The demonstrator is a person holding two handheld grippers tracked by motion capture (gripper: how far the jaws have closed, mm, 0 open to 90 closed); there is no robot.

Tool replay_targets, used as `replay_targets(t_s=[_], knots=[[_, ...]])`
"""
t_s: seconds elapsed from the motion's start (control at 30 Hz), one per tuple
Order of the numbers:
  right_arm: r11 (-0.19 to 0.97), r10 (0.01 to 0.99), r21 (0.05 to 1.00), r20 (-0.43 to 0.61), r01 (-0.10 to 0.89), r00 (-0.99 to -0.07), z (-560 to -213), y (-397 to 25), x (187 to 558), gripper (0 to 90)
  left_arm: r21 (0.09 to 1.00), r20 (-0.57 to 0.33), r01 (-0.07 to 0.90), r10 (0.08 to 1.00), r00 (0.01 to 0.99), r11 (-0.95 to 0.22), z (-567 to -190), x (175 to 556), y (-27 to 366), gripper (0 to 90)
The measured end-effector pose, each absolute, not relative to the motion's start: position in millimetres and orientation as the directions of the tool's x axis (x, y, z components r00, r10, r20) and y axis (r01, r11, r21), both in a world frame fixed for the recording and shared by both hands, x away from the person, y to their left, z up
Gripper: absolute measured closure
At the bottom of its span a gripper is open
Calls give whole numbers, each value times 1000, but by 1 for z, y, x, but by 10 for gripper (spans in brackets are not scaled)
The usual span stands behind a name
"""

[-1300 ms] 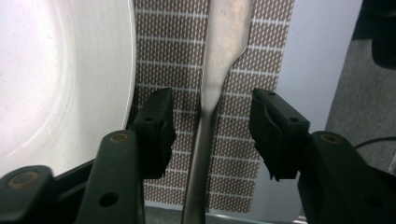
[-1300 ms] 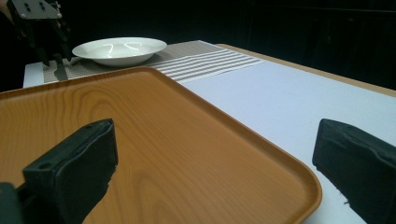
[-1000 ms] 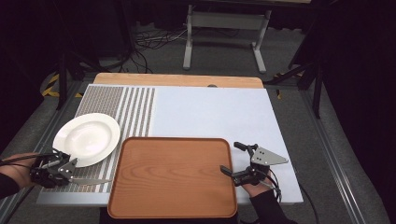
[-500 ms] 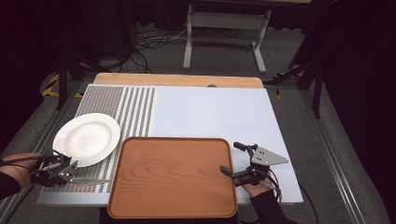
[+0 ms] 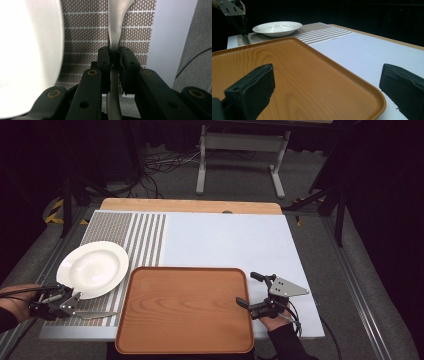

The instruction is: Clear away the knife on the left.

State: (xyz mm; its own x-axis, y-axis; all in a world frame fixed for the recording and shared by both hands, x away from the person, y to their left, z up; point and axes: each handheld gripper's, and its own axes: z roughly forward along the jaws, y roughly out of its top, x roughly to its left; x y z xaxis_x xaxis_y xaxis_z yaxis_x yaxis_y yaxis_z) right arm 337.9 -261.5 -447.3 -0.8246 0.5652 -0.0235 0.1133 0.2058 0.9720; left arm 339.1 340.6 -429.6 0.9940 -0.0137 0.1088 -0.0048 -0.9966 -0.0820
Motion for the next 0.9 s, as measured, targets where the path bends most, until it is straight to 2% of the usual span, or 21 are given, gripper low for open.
replay_targets(t_s=[0.27,0.43,0.67,0.9], knots=[[203,567,972,-20,116,-824,-447,-262,338,8,-30,137,36,31,990,-999,-404,339,339,804],[202,567,973,-20,115,-823,-447,-262,338,7,-29,144,70,65,987,-997,-388,338,333,803],[200,566,973,-20,114,-824,-447,-262,338,8,40,146,88,93,985,-995,-370,338,325,804],[198,565,974,-21,111,-825,-447,-263,338,8,140,118,164,181,976,-977,-357,339,315,804]])
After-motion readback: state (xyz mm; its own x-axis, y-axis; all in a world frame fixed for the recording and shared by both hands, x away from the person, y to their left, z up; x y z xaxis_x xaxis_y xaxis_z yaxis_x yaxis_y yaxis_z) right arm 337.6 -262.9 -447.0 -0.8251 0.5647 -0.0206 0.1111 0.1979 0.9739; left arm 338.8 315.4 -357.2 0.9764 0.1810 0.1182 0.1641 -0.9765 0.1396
